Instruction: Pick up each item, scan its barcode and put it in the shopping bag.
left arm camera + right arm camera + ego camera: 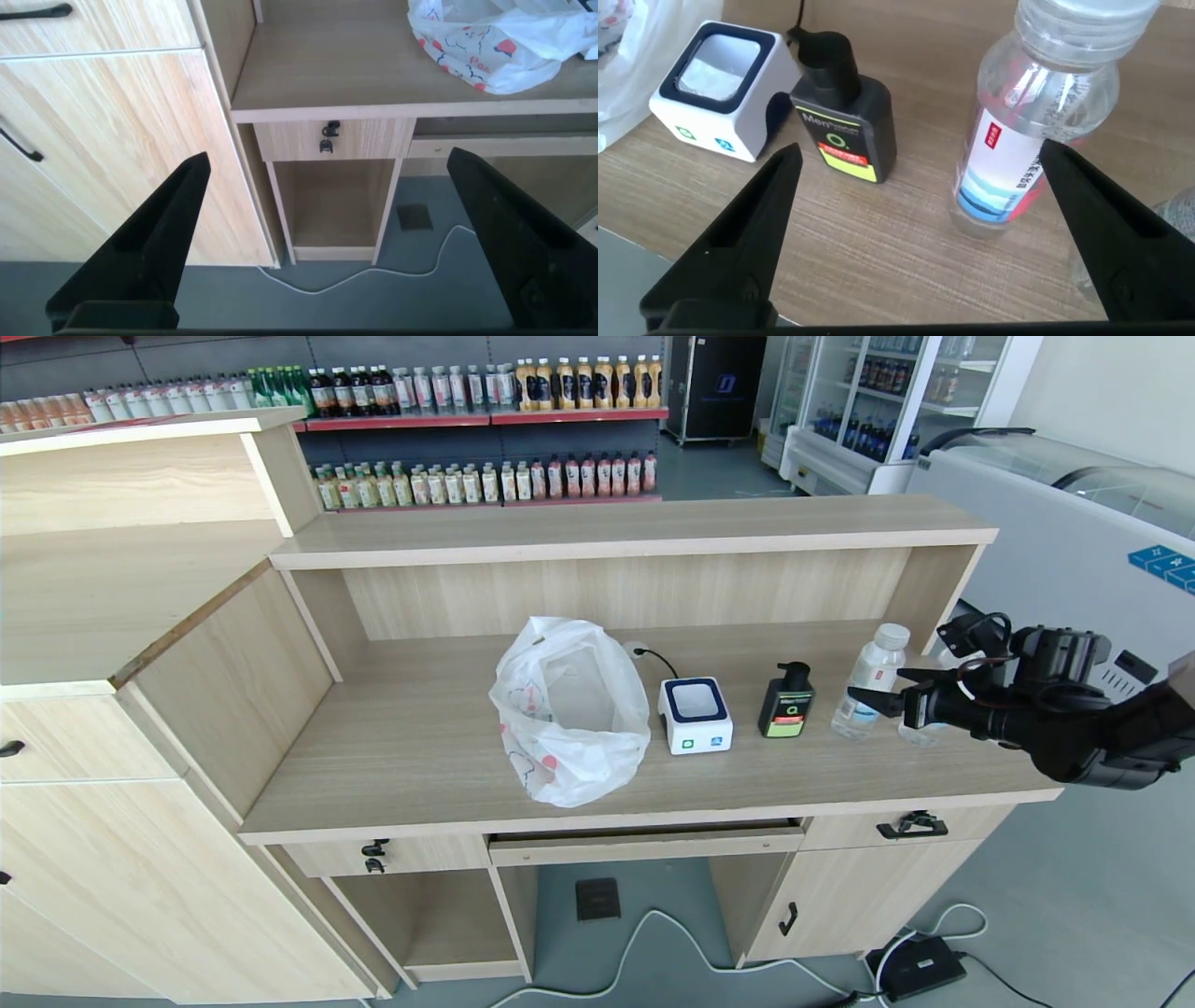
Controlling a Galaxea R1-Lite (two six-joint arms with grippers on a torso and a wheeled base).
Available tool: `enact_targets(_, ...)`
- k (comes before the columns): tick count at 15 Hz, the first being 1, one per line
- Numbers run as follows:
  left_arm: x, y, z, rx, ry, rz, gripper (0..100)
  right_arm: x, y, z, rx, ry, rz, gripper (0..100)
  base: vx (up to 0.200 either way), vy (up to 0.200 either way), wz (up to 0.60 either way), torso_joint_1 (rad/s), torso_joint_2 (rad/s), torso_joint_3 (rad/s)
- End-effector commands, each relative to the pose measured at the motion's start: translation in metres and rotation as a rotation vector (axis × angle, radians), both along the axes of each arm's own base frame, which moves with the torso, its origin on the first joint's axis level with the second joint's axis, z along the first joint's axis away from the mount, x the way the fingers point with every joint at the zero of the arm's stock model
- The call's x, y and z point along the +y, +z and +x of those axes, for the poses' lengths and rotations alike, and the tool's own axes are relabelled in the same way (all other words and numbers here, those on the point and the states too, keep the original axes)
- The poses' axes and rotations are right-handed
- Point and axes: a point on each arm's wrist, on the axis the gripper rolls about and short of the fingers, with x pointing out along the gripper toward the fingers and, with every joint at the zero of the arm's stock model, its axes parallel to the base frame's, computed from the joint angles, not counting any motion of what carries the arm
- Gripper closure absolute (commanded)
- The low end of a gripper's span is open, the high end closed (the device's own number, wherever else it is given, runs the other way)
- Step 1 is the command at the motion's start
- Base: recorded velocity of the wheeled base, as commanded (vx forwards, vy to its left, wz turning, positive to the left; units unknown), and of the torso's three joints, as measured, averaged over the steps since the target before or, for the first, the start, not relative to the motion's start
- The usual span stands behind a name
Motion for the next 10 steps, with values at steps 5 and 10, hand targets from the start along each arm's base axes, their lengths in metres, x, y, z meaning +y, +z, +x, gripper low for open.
enact_targets(5, 0.000, 0.000, 0.000, 0.000, 0.001, 0.000, 0, 0.013, -0.021, 0.017, 0.017, 0.073, 0.016, 0, 0.000, 0.000, 0.00, 0.000, 0.00, 0.000)
enact_targets(10, 0.000, 0.000, 0.000, 0.000, 0.001, 0.000, 0, 0.017, -0.021, 0.017, 0.016, 0.084, 0.013, 0, 0.000, 0.000, 0.00, 0.000, 0.00, 0.000)
